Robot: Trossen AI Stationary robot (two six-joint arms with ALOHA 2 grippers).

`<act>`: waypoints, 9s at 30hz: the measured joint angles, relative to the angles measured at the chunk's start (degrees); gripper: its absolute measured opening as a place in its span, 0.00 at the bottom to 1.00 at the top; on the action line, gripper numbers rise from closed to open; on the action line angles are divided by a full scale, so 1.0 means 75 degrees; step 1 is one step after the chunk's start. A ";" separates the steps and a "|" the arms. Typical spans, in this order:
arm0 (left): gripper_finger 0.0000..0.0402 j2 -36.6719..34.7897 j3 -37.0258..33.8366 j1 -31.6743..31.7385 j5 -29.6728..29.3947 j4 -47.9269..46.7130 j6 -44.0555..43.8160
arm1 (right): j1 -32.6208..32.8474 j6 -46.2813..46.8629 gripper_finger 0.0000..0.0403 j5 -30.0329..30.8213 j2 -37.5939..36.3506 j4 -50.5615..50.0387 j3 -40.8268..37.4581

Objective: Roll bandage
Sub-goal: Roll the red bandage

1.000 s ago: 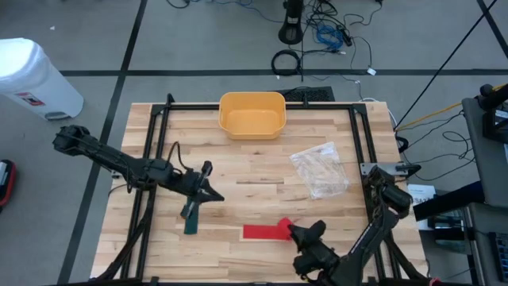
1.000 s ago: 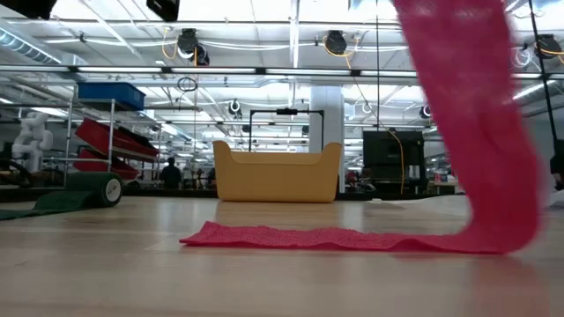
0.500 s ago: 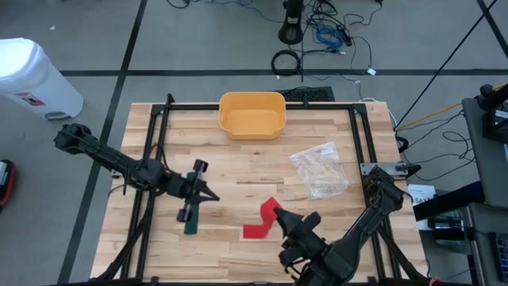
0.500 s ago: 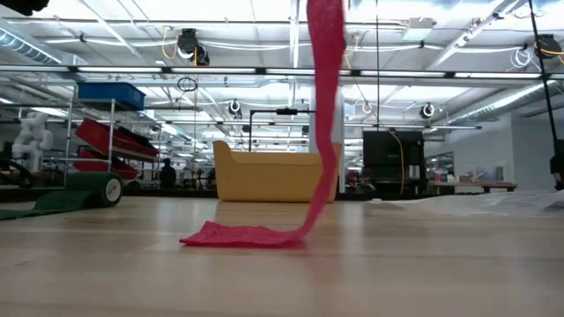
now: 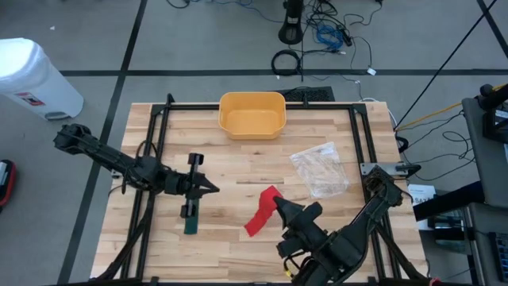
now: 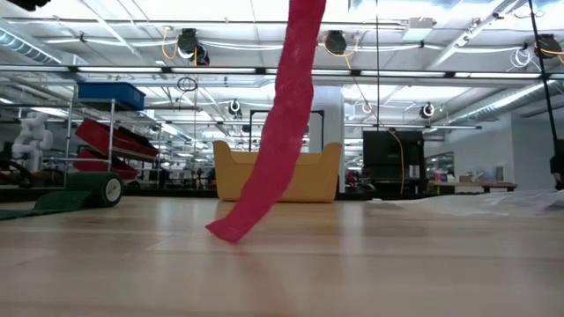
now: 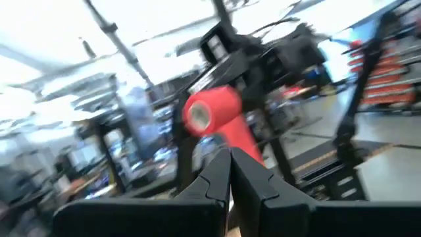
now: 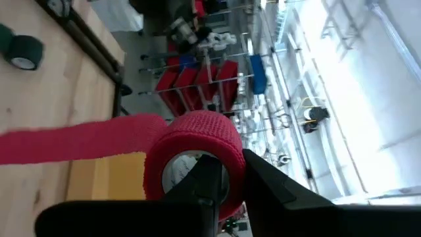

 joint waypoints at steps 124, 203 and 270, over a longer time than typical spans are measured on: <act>0.45 0.2358 0.1404 -0.1794 -0.4437 -0.1700 -0.0925 | -0.2793 -0.2331 0.10 -0.9475 -0.3724 1.8703 -1.1522; 0.45 0.2836 0.1456 -0.1138 -0.4077 -0.0961 -0.1792 | -0.2793 -0.2535 0.10 -0.9475 -0.3712 1.8730 -1.1522; 0.35 0.3316 0.1902 -0.0975 -0.4211 -0.1070 -0.1115 | -0.2736 -0.2580 0.10 -0.8710 -0.3706 1.8671 -1.1522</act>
